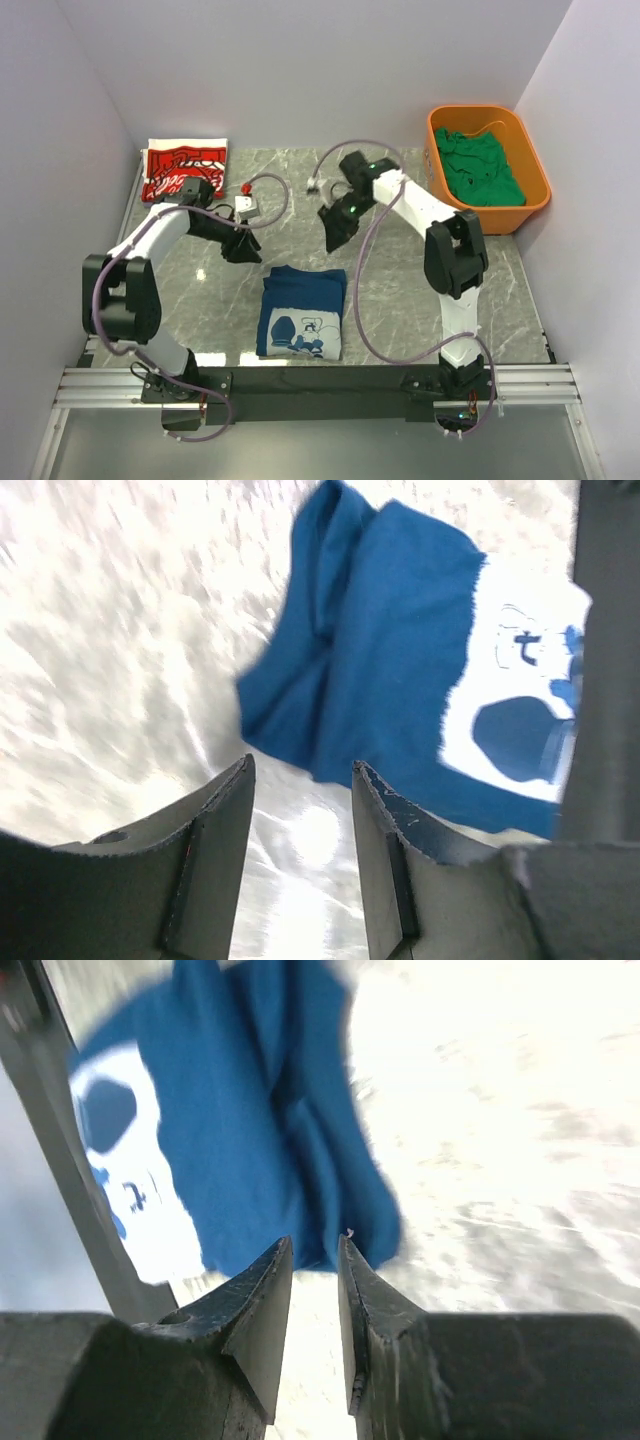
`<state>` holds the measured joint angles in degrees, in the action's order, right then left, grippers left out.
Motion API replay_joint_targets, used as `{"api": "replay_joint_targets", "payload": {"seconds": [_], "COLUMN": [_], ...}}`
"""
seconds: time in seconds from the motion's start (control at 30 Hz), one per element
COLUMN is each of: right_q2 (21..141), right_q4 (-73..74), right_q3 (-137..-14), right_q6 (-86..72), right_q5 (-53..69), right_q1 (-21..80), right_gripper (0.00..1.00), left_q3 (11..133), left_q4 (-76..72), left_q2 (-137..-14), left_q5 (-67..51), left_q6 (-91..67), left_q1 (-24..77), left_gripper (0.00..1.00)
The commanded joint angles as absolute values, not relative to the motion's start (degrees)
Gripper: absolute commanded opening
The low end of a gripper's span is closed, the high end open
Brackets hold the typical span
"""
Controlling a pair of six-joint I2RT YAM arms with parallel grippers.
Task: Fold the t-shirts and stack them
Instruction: Fold the tshirt
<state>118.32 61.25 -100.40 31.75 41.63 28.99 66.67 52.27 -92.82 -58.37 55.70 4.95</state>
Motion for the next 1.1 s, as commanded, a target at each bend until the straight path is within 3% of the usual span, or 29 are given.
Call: {"api": "replay_joint_targets", "payload": {"seconds": [0.0,0.23,0.87,1.0,1.07], "right_q2": [118.64,128.05,134.56,134.56,134.82], "right_q4": [58.63,52.74,39.21,38.15,37.71], "right_q3": [-104.49,-108.11,-98.54,-95.54,-94.49], "right_q6": [23.04,14.16,1.67,1.67,1.76], "right_q5": [48.16,52.73,55.81,55.37,55.63], "right_q1": [27.07,28.21,30.67,31.02,31.29], "right_gripper": [0.32,0.31,0.32,0.32,0.31], "left_q3": [66.18,67.05,68.47,69.17,69.34], "left_q4": [45.71,40.61,38.51,37.18,37.96], "left_q2": [-88.95,-93.51,-102.74,-103.97,-104.06], "left_q5": [-56.26,-50.89,-48.61,-47.37,-47.72], "left_q6": [59.23,62.14,58.54,54.84,55.72], "left_q1": [8.95,19.41,29.18,29.62,29.62], "left_gripper": [0.49,0.49,0.47,0.43,0.34]}}
